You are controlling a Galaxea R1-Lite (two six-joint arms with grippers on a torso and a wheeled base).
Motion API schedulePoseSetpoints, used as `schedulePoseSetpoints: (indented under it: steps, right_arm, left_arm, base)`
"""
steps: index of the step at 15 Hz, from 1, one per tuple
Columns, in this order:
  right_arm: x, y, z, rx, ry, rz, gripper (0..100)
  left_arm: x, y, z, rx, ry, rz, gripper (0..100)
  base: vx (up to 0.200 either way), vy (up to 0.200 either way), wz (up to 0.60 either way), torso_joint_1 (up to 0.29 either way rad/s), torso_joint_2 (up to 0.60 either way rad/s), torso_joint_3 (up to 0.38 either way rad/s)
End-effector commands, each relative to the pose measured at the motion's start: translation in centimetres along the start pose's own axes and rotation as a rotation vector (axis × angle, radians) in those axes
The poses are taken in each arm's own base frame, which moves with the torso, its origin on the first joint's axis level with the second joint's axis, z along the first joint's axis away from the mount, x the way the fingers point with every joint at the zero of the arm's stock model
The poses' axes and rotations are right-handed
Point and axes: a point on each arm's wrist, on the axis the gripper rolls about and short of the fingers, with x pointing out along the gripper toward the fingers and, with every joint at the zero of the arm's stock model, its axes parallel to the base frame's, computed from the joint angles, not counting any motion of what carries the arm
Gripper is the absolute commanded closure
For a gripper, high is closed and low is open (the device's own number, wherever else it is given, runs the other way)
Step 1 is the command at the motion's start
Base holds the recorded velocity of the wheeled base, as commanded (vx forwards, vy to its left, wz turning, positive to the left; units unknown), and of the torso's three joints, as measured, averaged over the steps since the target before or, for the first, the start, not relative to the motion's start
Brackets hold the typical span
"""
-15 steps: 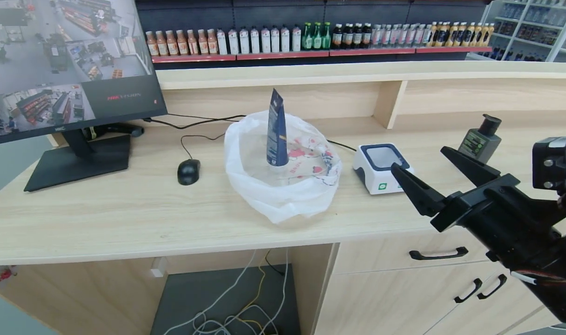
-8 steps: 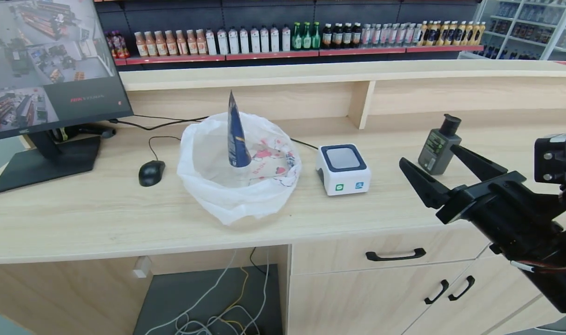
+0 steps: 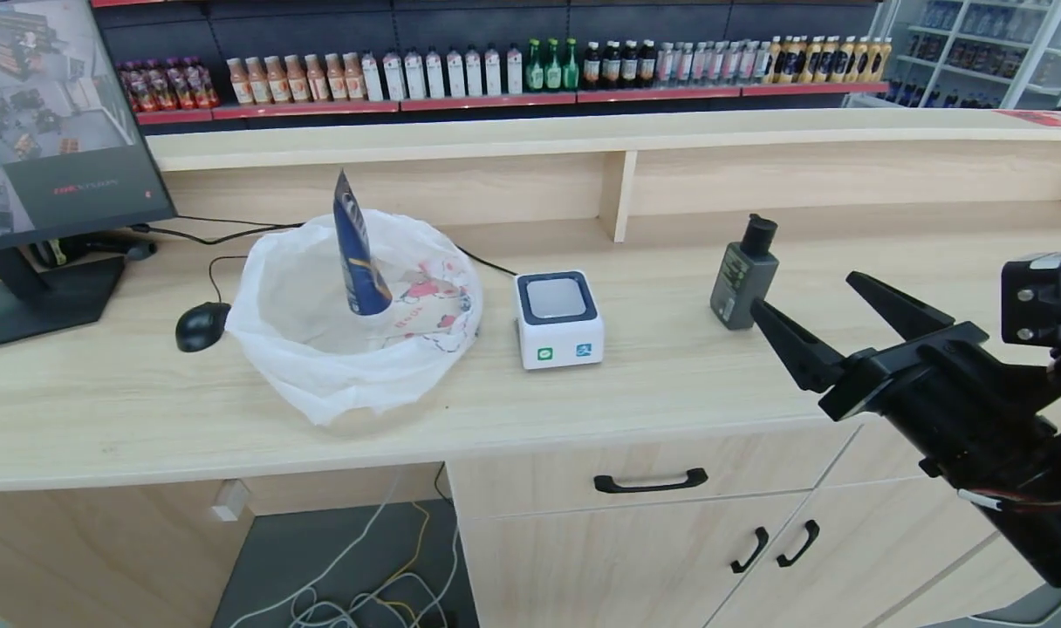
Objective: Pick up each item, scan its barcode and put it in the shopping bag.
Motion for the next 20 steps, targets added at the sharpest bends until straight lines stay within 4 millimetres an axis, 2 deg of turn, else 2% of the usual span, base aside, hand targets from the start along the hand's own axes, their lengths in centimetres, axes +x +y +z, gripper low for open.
schedulePoseSetpoints:
  steps: [1,3,12,15,17,20]
  right_arm:
    - [0.2,-0.1,-0.2,-0.002,0.004,-0.005,0]
    - [0.3,0.0,-0.4,-0.001,0.013,-0.004,0]
    - [1.1,0.0,-0.7,0.005,0.013,-0.004,0]
    - [1.4,-0.5,-2.5,-0.001,0.081,-0.025,0]
    - [2.7,-1.1,-3.9,-0.006,0.113,-0.052,0]
    - [5.1,-0.9,-5.6,-0.007,0.124,-0.053,0]
  left_arm:
    - [0.0,0.0,0.0,0.000,0.000,0.001,0]
    - [0.0,0.0,0.0,0.000,0.000,0.001,0]
    - [0.0,0.0,0.0,0.005,0.000,0.001,0]
    - [0.0,0.0,0.0,0.005,0.000,0.001,0]
    - [0.0,0.0,0.0,0.005,0.000,0.001,0]
    - [0.0,0.0,0.0,0.005,0.000,0.001,0]
  base:
    - [0.000,-0.200,0.00,0.002,0.00,0.002]
    - [0.000,-0.200,0.00,0.002,0.00,0.007]
    - [0.000,0.000,0.00,0.000,0.00,0.000]
    - [0.000,0.000,0.00,0.000,0.00,0.000]
    - [0.000,0.000,0.00,0.000,0.00,0.000]
    - [0.000,0.000,0.00,0.000,0.00,0.000]
